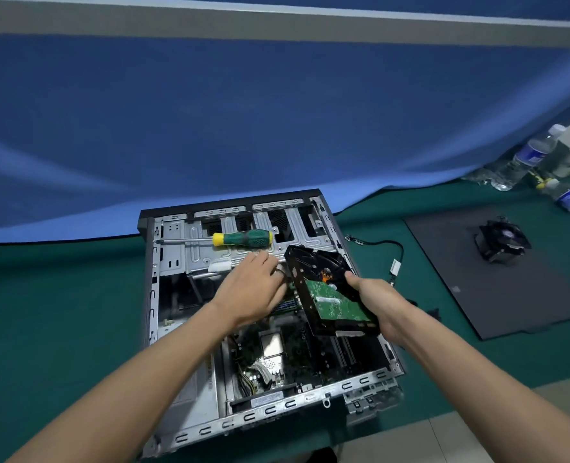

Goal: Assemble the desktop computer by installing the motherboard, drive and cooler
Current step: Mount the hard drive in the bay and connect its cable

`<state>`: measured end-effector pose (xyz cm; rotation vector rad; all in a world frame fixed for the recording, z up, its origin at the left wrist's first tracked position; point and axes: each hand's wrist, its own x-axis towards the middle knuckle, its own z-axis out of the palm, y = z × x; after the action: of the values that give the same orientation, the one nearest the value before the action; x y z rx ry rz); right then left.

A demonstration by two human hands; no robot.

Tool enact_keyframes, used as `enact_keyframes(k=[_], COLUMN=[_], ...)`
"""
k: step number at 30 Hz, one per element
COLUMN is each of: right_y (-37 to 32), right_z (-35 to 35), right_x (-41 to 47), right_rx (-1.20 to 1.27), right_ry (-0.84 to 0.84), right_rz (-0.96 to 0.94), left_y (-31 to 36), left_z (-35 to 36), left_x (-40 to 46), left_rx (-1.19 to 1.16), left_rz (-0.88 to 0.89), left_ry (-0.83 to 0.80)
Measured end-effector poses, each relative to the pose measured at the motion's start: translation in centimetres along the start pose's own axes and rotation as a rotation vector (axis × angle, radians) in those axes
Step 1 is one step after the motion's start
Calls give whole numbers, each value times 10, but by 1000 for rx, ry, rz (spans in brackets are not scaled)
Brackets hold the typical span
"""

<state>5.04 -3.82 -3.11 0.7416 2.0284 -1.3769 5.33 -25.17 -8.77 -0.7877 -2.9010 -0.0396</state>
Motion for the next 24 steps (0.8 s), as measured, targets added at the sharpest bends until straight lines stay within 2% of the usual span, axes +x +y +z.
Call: enact_keyframes(k=[4,6,8,11,15,20,22,24], right_y=[0,-2,-1,3,7,8,7,4], right_z=[6,10,17,28,38,43,42,39], right_x=[4,8,11,19,30,39,39,39], right_rx=[-154,-224,-279,-329,-295,-197,-183,-279], right_ry=[-12,11,33,79,141,163,123,61], right_rz=[-18,-31,-39,-43,-61,-126,-153,-176], left_y=[-8,-10,-10,-9,7,26,31,35], left_z=[9,12,13,11,-5,-8,-2,6], left_x=[-21,-24,-23,-13,5,18,21,21], left_rx=[-18,-86,-240,-623,-1501,-2062,-2139,-2161], left_rz=[-38,-183,-399,-741,-1124,-1176,-1210,-1263], left_ry=[-276,-343,-339,-262,-189,-194,-164,-69])
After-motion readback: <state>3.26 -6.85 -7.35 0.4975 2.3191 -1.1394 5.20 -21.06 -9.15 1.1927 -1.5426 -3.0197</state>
